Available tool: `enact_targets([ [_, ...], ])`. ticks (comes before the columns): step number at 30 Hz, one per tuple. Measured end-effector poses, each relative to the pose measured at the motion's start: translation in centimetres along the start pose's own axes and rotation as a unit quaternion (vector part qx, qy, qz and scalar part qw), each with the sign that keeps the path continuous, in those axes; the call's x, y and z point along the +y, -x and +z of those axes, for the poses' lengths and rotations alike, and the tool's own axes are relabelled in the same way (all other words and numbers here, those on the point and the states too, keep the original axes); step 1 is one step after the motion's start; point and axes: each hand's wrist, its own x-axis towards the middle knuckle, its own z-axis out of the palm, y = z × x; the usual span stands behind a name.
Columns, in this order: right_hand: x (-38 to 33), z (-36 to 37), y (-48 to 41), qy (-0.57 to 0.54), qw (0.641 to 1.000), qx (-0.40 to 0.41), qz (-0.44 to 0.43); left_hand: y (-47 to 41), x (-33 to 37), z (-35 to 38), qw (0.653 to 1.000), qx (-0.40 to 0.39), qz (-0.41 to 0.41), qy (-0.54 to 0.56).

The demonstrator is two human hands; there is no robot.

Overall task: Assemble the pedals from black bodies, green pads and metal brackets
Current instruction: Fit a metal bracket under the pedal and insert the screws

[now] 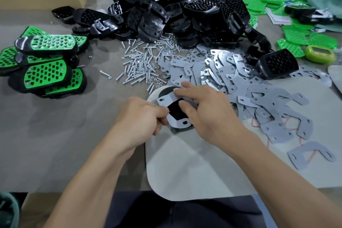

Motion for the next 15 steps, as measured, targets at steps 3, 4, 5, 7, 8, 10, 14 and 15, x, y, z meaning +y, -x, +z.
enact_targets([
  [3,1.0,-0.1,0.2,-0.020,1.000,-0.015,0.010,0.3,0.1,0.8,1.000,0.006,-0.005,-0.010],
  [4,1.1,-0.4,0.2,-0.014,1.000,-0.024,0.010,0.4,0.2,1.1,1.000,0.014,-0.005,-0.019],
  [5,1.2,-0.7,0.2,-0.008,0.999,-0.037,0.008,0.4,0.2,1.2,0.999,0.025,-0.005,-0.026],
  [7,1.1,-1.6,0.1,-0.003,0.998,-0.068,-0.002,0.5,0.4,1.5,0.998,0.045,-0.003,-0.042],
  [8,1.1,-2.0,0.1,-0.006,0.996,-0.085,-0.006,0.5,0.5,1.5,0.997,0.052,-0.002,-0.055],
  [10,1.0,-2.6,0.0,0.000,0.992,-0.122,-0.010,0.6,0.9,1.5,0.995,0.056,-0.007,-0.080],
  [14,1.2,-3.1,-0.1,0.018,0.987,-0.160,-0.006,0.3,1.7,1.0,0.991,0.050,-0.023,-0.124],
  [15,1.3,-3.2,0.0,0.013,0.987,-0.161,-0.010,0.3,1.8,0.9,0.990,0.049,-0.027,-0.128],
])
